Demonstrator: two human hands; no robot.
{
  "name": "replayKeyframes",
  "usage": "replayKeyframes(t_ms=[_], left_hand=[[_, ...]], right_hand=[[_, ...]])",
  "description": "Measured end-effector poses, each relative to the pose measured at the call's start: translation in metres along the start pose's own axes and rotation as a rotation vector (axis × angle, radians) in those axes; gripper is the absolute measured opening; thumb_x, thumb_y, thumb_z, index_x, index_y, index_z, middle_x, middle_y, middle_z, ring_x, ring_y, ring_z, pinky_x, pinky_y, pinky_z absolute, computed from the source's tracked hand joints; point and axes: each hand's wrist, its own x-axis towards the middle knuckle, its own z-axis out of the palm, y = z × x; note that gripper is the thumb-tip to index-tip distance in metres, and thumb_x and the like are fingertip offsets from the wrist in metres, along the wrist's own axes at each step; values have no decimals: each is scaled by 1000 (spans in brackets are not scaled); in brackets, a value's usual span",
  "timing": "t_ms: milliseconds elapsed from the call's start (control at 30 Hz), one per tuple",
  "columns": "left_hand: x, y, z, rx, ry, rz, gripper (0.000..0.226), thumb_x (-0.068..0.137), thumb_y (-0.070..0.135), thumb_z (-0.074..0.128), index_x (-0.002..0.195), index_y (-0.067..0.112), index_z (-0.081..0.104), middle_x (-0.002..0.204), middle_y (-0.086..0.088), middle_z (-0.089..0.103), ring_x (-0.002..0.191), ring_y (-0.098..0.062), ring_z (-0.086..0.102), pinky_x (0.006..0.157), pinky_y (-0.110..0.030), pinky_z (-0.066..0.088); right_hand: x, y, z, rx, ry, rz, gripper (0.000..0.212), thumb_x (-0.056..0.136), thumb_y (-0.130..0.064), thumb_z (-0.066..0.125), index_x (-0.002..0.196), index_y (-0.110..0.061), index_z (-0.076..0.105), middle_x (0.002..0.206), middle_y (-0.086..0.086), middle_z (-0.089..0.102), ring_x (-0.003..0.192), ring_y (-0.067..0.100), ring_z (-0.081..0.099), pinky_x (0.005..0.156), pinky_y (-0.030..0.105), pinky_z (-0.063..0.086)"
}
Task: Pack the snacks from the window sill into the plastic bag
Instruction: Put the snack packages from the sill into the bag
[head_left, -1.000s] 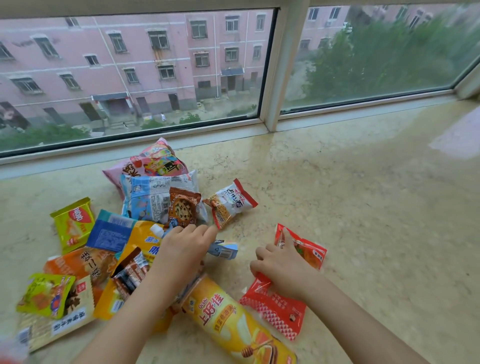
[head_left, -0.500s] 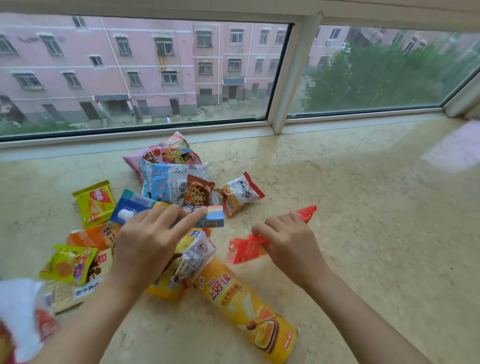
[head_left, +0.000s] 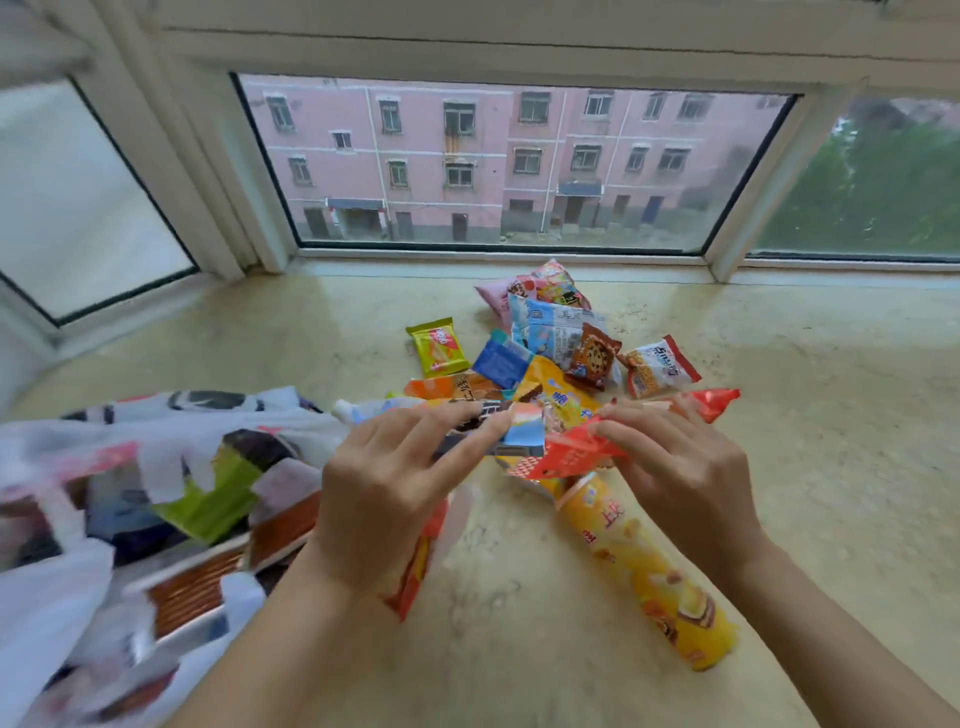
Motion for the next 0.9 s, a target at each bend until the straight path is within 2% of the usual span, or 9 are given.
replayKeyframes(t_ms=[167,267,433,533,633,700,767,833,900], left_hand=[[-49,-16,-69,27,-6,-6,36,88,2,67,120,20,67,106,-4,72,87,-23,70,65,-35,57],[-83,-35,-106,95,-22,-19,33,94,-2,55,114,19,72,103,-3,73,86,-21,71,65,-31,58],[-139,-74,-128,166,-136,-76,53,91,-9,34,110,19,73,103,-1,74,86,-21,71,66,-29,57],[-165,-91,-115,180,-246,-82,61,63,-15,64,114,19,72,109,-1,72,94,-22,70,70,-33,59],[-172,-97,-96,170,-357,-120,69,45,-11,81,108,16,73,109,-2,72,95,-24,70,71,-35,60],[-169,-100,-86,198,-383,-126,57,42,-4,89,96,13,76,101,-5,74,88,-26,72,66,-35,60],[-172,-103,-77,241,-408,-114,43,44,4,92,83,14,78,94,-8,74,84,-26,72,66,-37,60],[-184,-105,-69,274,-454,-99,44,48,10,92,89,21,78,88,-5,74,79,-24,71,70,-39,60],[-201,-108,-65,243,-531,-120,60,51,12,89,108,27,74,85,1,73,70,-19,69,70,-36,59]], right_hand=[[14,-64,-16,115,-15,-89,19,89,-12,67,106,-20,62,107,3,71,102,22,67,82,47,51],[29,-106,-18,193,-4,-125,12,96,-16,57,106,-19,62,108,3,71,104,23,66,85,49,49],[51,-168,1,243,-6,-234,26,86,-9,66,108,-20,61,110,6,70,108,24,65,90,52,48],[60,-194,14,280,-21,-272,23,87,-11,64,107,-21,59,111,6,70,108,24,65,90,52,48],[71,-211,25,304,-27,-293,22,87,-9,61,105,-21,57,110,5,70,107,24,65,89,50,47],[78,-220,29,333,-11,-289,11,96,-14,50,102,-21,57,107,5,70,103,24,66,87,48,48],[85,-227,34,370,-11,-274,11,97,-16,48,101,-20,57,106,6,71,102,24,66,85,46,49],[91,-232,38,414,-14,-259,9,93,-12,56,99,-18,58,107,6,70,103,23,66,83,47,50],[96,-239,42,488,-21,-251,11,89,-8,61,97,-16,58,109,7,70,105,23,65,81,47,51]])
